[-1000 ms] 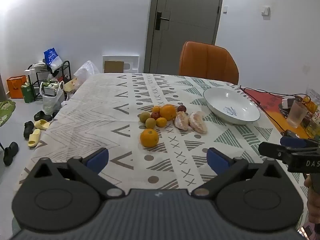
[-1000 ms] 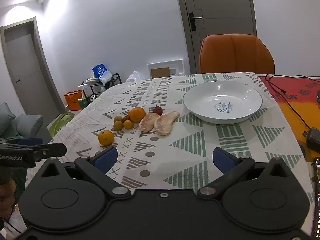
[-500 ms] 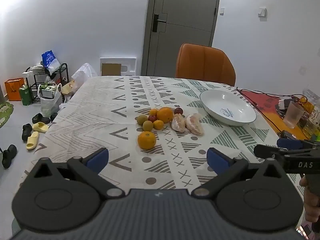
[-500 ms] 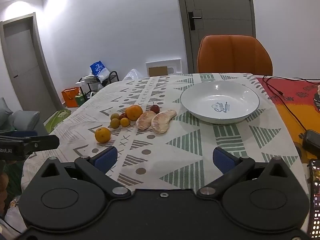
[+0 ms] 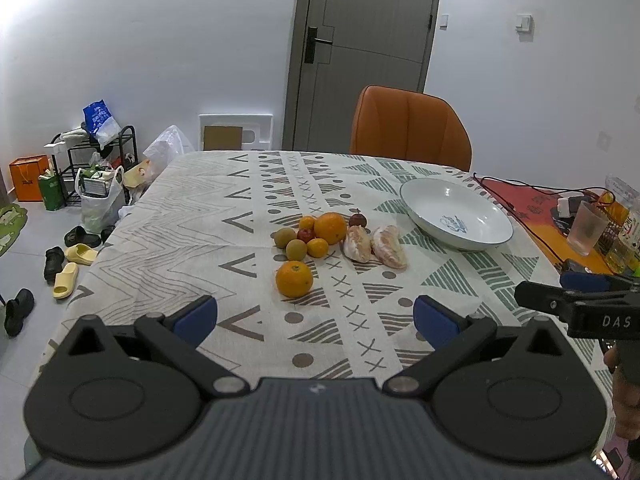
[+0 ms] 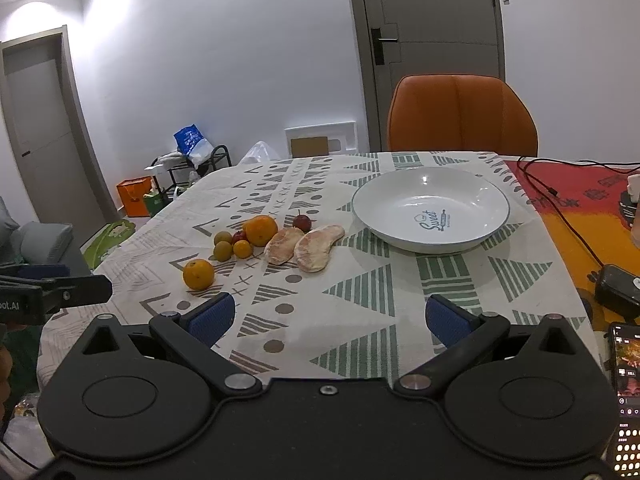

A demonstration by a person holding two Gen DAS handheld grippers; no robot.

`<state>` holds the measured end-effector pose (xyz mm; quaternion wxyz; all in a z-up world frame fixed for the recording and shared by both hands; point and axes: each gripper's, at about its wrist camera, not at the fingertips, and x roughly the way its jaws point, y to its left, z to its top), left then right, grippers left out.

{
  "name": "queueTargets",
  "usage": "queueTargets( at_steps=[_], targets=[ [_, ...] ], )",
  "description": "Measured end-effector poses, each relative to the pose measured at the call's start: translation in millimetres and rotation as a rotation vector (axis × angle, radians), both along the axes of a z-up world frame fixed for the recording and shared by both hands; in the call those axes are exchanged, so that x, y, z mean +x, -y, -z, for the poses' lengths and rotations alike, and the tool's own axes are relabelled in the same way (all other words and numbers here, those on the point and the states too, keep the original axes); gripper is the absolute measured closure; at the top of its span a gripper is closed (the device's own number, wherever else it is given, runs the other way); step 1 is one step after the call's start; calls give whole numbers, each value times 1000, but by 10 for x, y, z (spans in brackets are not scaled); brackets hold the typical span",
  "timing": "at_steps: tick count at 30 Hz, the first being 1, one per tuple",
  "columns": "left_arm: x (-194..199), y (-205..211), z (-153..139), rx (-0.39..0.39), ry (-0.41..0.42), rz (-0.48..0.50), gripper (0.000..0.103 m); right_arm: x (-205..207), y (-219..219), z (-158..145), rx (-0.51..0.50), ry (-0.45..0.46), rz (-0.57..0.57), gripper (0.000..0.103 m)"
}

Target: Organize fruits

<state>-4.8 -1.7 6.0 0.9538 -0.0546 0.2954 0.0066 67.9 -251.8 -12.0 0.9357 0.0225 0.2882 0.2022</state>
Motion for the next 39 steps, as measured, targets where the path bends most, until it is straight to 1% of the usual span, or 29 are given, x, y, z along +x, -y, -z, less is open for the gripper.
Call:
queueTargets(
  at_steps=[8,12,39],
  targets=[
    [3,-2,8,0,0,1,0,2,11,-1,-3,1,3,0],
    [0,-6,12,-1,-1,1,0,-4,26,-12,17,-4,-7,0],
    [-3,-40,25,-1,0,-14,0,-6,0,-19,3,-4,1,0]
  ],
)
